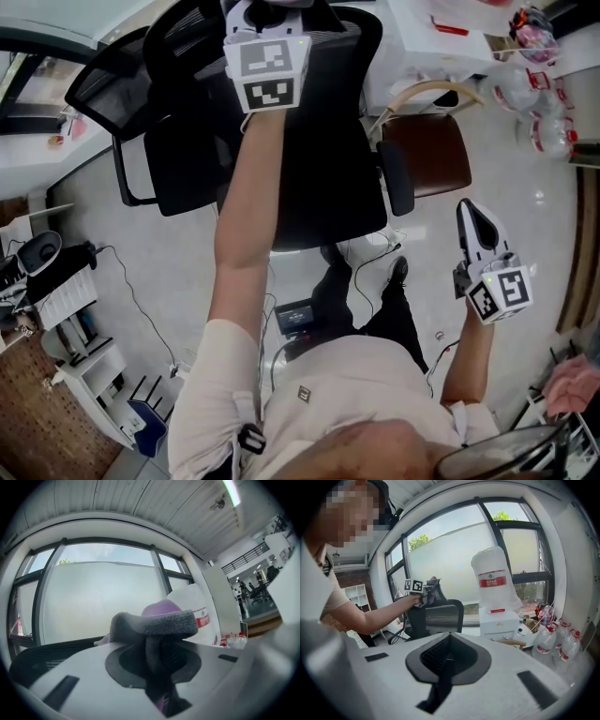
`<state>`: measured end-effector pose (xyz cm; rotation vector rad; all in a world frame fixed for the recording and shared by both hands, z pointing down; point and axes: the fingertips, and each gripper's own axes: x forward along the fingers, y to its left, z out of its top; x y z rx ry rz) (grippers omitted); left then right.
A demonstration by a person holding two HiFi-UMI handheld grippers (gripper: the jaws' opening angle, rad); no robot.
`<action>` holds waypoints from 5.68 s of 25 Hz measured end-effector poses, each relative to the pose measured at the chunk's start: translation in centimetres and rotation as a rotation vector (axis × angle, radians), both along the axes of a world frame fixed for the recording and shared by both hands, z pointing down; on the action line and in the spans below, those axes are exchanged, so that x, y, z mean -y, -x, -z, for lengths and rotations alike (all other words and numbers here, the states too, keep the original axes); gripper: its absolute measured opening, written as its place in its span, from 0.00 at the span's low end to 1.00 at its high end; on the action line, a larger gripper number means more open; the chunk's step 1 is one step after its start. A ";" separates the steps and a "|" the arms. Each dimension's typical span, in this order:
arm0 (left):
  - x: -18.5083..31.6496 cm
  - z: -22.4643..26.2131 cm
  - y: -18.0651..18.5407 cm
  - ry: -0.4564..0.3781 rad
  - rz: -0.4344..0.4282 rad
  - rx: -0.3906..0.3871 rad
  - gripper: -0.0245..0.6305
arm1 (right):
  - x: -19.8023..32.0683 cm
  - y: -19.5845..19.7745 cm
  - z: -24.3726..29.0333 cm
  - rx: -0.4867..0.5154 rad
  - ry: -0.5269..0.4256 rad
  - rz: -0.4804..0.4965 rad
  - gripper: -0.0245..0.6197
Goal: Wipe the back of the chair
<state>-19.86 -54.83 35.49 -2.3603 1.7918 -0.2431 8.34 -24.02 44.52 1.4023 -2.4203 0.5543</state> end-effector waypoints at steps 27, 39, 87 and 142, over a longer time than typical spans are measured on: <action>-6.7 -2.9 17.4 0.003 0.300 -0.036 0.14 | 1.7 6.7 -2.2 0.001 0.031 0.135 0.03; -2.1 -4.2 -4.3 0.019 0.034 -0.132 0.14 | 0.2 -2.5 -3.3 -0.014 0.062 -0.021 0.03; -1.0 -2.0 -0.3 -0.124 0.090 -0.069 0.13 | 4.0 -0.5 -4.8 0.006 0.082 0.021 0.03; -38.8 18.2 9.7 -0.155 0.283 0.165 0.13 | -3.8 0.9 17.2 0.071 -0.307 0.320 0.03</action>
